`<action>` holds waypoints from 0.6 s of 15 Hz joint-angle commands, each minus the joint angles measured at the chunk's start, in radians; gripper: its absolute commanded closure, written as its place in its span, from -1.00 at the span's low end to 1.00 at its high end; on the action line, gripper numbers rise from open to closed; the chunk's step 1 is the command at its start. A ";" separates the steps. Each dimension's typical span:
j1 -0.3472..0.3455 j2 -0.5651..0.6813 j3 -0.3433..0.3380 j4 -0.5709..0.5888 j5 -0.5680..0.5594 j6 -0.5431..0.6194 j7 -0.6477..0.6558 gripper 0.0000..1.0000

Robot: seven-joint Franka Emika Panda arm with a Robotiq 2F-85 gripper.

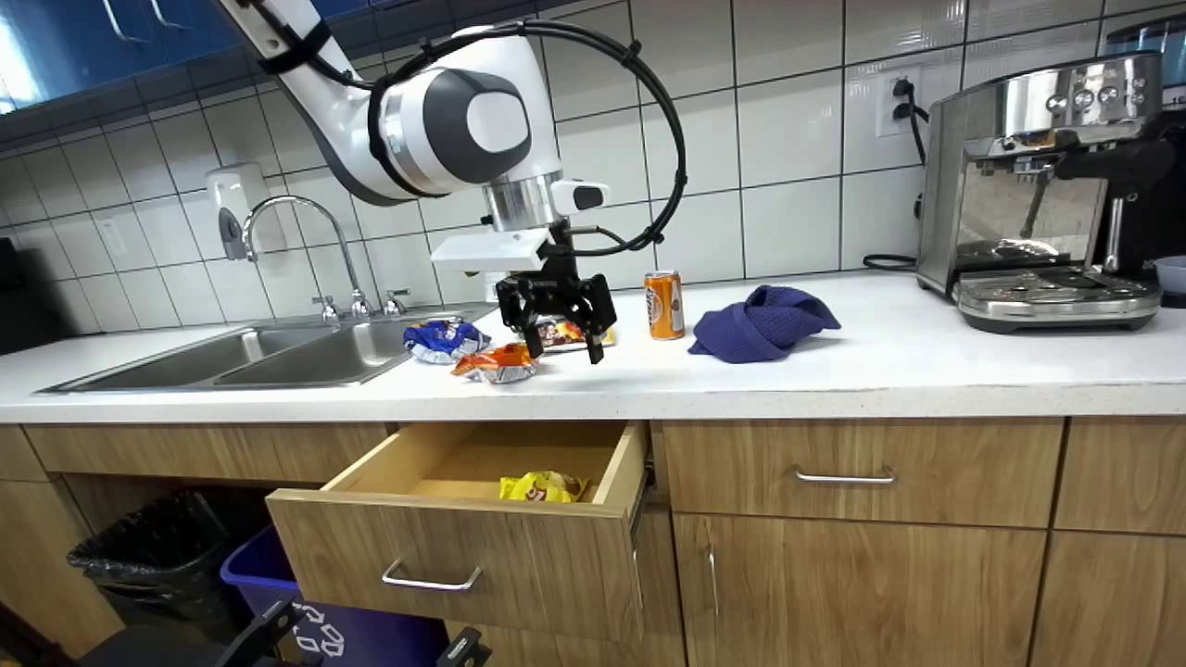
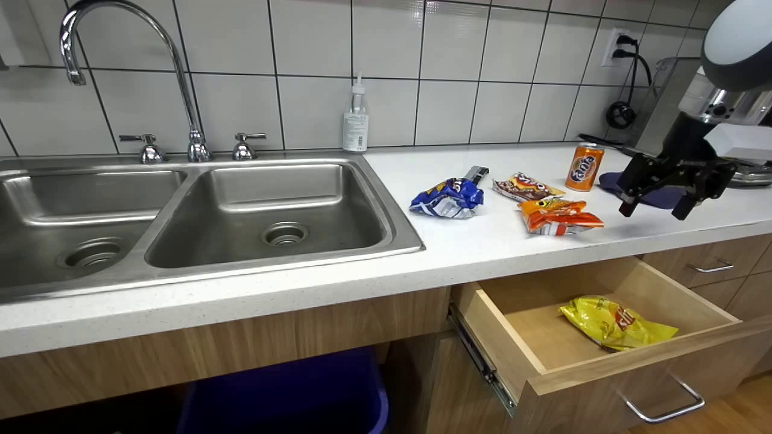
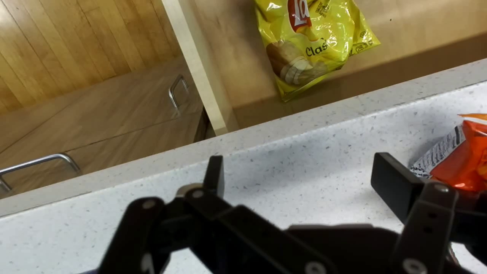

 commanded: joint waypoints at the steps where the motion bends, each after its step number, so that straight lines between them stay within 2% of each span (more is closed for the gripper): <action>1: 0.003 -0.001 -0.003 0.001 0.000 -0.002 0.001 -1.00; 9: 0.007 0.005 0.008 0.018 0.024 0.008 -0.011 -1.00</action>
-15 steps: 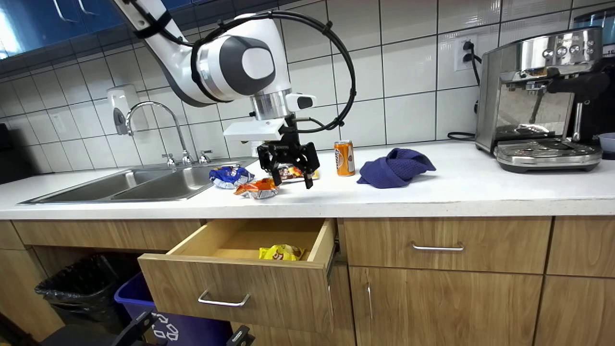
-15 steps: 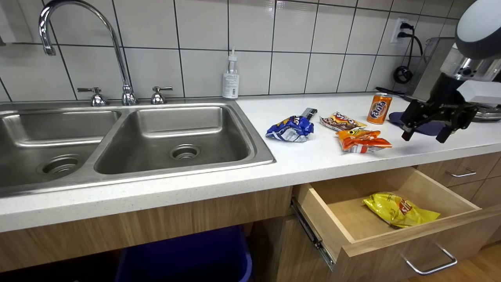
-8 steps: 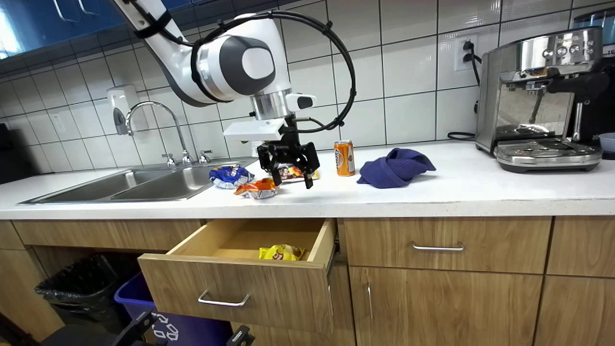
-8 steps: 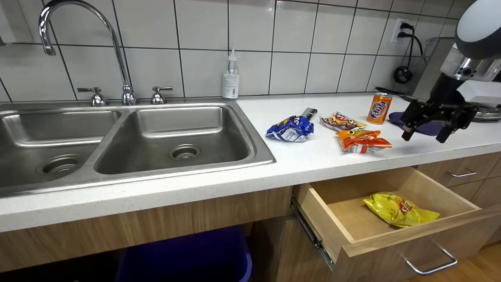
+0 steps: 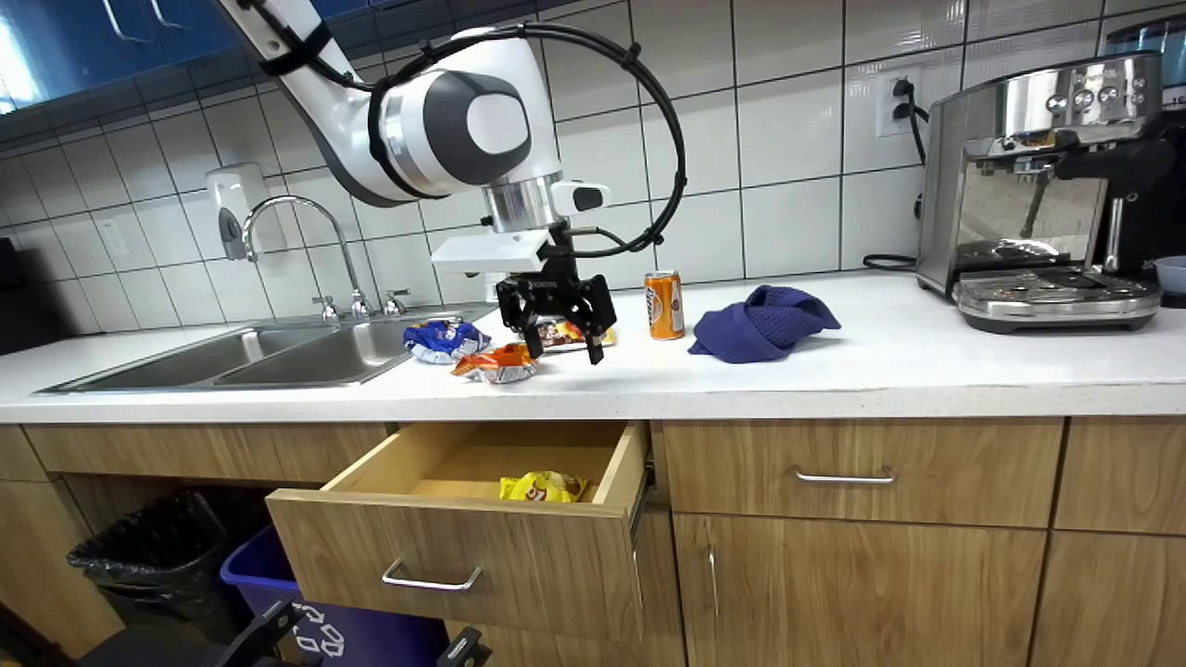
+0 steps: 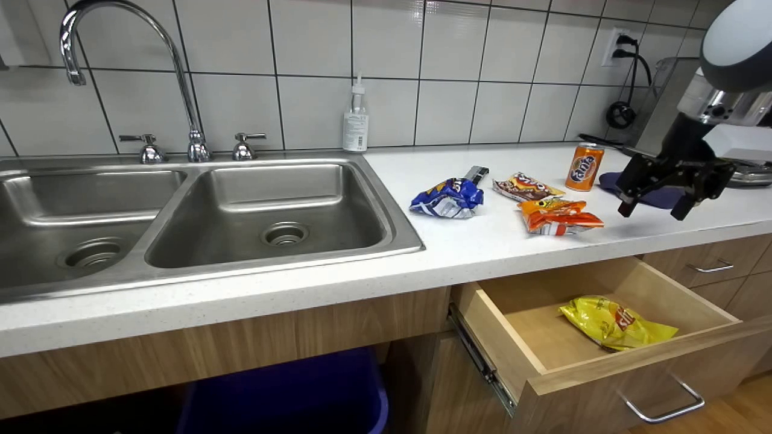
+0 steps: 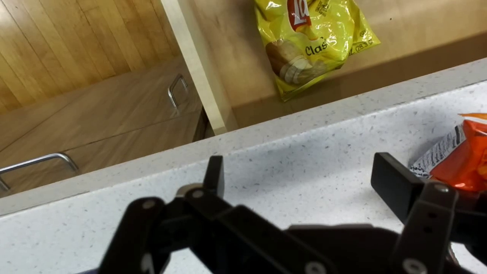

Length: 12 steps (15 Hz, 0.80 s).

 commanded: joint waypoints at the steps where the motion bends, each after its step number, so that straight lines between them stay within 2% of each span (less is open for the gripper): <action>1: 0.008 0.001 0.009 0.021 0.027 0.004 -0.013 -1.00; 12: 0.047 0.042 0.047 0.101 0.082 0.006 -0.027 -1.00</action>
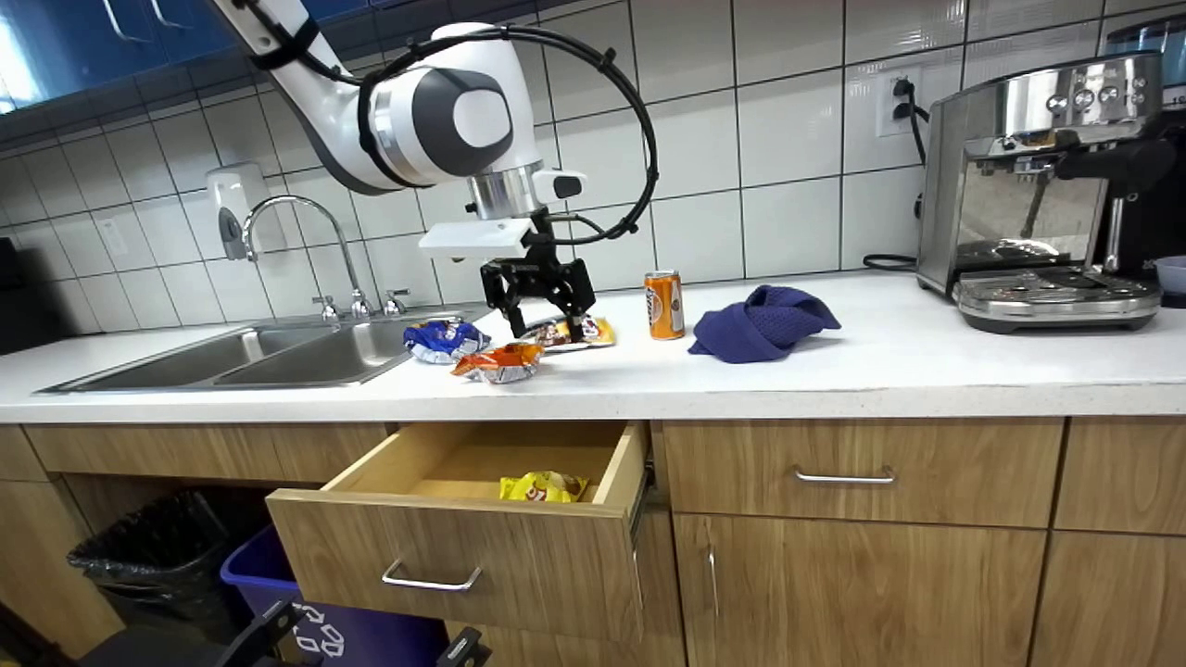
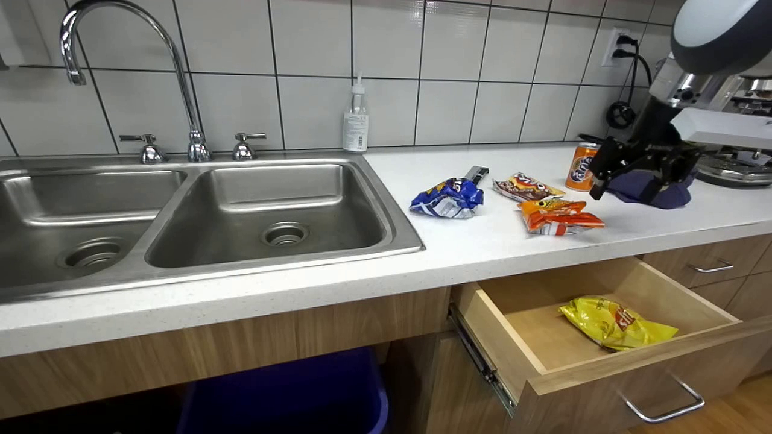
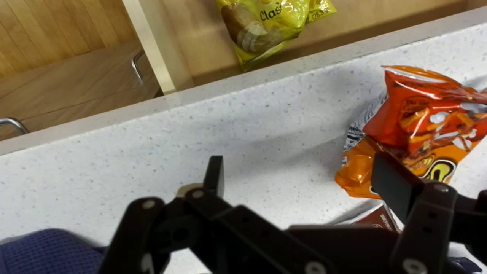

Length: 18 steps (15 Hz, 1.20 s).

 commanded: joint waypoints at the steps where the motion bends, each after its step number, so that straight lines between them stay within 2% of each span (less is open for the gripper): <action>1: 0.007 0.034 0.020 0.051 0.040 0.005 -0.028 -1.00; 18: 0.042 0.257 0.065 0.279 0.007 0.014 -0.006 -1.00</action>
